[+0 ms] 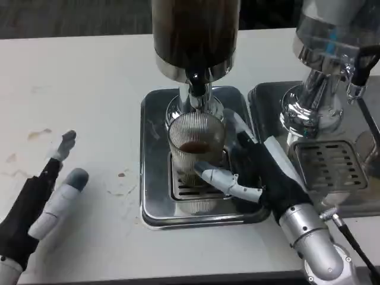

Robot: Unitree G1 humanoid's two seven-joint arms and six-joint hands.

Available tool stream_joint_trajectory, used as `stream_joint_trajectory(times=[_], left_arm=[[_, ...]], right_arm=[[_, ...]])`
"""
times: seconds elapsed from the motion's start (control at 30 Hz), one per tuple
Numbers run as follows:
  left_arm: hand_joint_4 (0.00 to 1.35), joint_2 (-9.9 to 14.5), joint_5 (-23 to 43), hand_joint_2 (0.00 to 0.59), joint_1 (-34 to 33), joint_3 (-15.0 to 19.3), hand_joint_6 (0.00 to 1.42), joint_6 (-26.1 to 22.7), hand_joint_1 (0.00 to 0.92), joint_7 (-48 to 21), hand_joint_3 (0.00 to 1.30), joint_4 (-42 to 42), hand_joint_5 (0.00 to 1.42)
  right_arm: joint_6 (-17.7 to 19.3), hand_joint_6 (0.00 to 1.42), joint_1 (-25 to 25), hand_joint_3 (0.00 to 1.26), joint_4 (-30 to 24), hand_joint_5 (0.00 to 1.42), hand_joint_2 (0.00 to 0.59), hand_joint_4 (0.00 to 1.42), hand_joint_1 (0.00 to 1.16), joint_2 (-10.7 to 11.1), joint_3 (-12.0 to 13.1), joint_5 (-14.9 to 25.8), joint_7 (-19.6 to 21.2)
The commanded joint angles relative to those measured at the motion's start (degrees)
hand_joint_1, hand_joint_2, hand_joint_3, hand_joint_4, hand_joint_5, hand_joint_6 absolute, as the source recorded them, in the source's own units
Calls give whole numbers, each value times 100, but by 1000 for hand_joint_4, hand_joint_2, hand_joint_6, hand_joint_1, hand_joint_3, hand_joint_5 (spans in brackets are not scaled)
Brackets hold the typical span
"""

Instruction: Grasp the cup under the faucet to collect the drink, then remove the cup.

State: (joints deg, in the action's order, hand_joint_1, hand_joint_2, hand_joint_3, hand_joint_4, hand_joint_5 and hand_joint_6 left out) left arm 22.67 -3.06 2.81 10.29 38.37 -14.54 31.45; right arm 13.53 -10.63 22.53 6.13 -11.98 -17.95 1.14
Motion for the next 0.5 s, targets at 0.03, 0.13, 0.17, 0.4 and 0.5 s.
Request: stream_joint_trajectory(times=[0.03,0.13,0.17,0.4,0.5], left_arm=[[0,127,-37,90,84,-44,0,36,0,25,0,85,0],[0,139,-39,90,90,-89,0,30,0,4,0,101,0],[0,139,-43,90,94,-106,0,24,0,3,0,102,0],[0,136,-48,90,163,-171,0,21,0,32,0,114,0],[0,135,-53,90,191,-207,0,24,0,52,0,80,0]], right_arm=[[6,0,-163,0,173,0,192,0,588,-77,72,135,18],[111,0,-211,0,346,0,186,0,608,-165,106,206,94],[151,0,-231,0,401,0,183,0,626,-199,102,220,118],[417,0,-314,0,685,0,183,0,683,-324,48,179,264],[545,0,-397,0,854,0,179,0,708,-386,40,118,429]])
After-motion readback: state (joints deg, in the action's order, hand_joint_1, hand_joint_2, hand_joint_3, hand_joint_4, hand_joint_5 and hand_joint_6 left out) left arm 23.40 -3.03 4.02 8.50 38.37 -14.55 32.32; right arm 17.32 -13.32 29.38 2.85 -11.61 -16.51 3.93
